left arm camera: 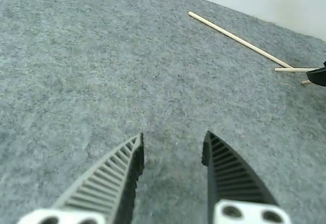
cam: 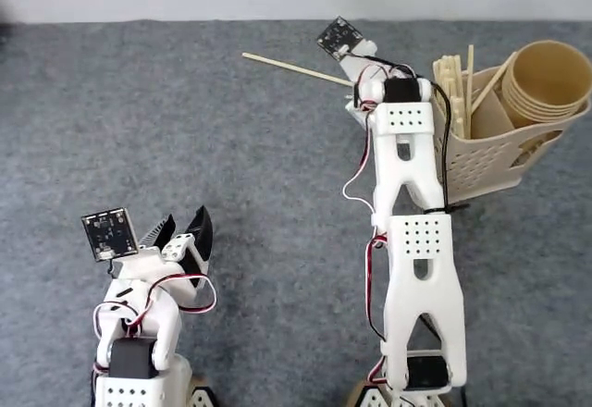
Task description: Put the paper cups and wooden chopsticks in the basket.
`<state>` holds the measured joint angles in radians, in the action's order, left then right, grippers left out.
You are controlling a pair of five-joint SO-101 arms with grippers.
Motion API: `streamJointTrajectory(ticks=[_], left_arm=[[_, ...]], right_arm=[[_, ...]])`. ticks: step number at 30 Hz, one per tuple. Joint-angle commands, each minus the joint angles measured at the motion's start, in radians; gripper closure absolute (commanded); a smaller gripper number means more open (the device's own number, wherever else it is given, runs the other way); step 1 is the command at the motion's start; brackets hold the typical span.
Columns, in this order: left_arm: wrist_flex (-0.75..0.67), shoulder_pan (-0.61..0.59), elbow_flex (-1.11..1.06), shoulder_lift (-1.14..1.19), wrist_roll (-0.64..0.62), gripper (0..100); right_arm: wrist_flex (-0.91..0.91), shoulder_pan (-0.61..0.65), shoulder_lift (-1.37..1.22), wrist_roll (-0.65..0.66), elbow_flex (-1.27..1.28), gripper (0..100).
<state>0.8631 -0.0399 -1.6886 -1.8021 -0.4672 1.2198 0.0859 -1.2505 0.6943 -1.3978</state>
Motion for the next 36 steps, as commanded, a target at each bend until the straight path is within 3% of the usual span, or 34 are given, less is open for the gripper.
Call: streamJointTrajectory(ticks=[1,6,10,12,24,32,36], left_arm=[[0.005,-0.002,0.005,-0.014,0.012,81],[0.005,-0.002,0.005,-0.014,0.012,81],[0.005,-0.002,0.005,-0.014,0.012,81],[0.005,-0.002,0.005,-0.014,0.012,81],[0.005,-0.002,0.005,-0.014,0.012,81],[0.005,-0.002,0.005,-0.014,0.012,81],[0.005,-0.002,0.005,-0.014,0.012,81]], right_arm=[[-0.051,-0.033,0.013,0.006,-0.044,81.1],[-0.045,-0.033,-0.005,0.006,-0.044,83.5],[-0.045,-0.03,-0.013,0.008,-0.044,99.8],[-0.045,-0.027,-0.012,0.008,-0.044,95.5],[-0.039,0.099,-0.01,0.005,-0.157,99.1],[0.09,0.232,-0.004,0.0,-0.287,99.1],[0.101,0.277,0.033,-0.069,-0.285,99.1]])
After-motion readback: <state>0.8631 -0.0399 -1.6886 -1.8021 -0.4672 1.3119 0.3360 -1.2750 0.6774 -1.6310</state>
